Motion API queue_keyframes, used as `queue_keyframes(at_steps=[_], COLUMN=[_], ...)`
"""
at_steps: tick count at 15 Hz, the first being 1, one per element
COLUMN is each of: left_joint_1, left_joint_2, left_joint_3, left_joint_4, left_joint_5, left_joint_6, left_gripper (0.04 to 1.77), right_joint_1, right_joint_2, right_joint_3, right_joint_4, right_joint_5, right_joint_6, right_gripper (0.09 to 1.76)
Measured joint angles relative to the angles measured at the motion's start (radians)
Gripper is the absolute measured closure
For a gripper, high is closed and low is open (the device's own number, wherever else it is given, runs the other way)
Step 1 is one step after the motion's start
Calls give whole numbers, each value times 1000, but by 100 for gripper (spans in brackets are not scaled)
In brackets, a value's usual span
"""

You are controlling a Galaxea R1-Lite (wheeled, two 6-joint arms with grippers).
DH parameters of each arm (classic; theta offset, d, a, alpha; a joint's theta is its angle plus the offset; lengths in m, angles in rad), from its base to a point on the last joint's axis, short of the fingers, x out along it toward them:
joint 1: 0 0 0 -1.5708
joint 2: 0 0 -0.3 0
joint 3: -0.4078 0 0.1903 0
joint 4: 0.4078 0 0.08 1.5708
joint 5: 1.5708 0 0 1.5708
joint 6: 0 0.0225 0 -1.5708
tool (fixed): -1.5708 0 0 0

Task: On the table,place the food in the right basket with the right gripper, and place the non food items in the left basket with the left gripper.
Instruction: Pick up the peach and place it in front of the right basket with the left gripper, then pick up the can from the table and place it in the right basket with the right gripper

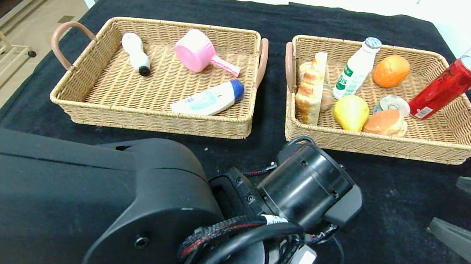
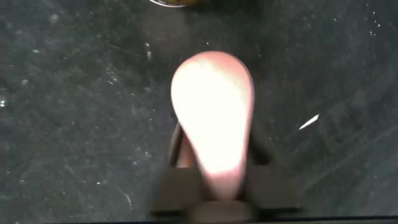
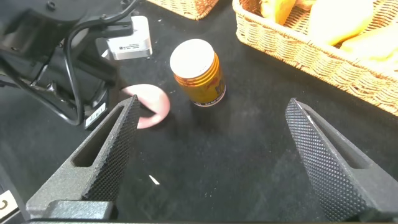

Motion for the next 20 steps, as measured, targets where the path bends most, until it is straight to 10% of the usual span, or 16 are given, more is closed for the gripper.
queue_keyframes(at_steps=[8, 20], left_joint_1=[2, 3], left_joint_2=[3, -137], left_joint_3=[-10, 12], left_joint_4=[8, 53], left_joint_5=[2, -5], left_joint_6=[6, 8], left_gripper=[54, 19], right_joint_1=[2, 7], right_joint_2=[2, 1], right_joint_3=[6, 10], right_joint_4=[0, 4], right_joint_5=[0, 0], right_joint_6=[-1, -1], right_gripper=[14, 14])
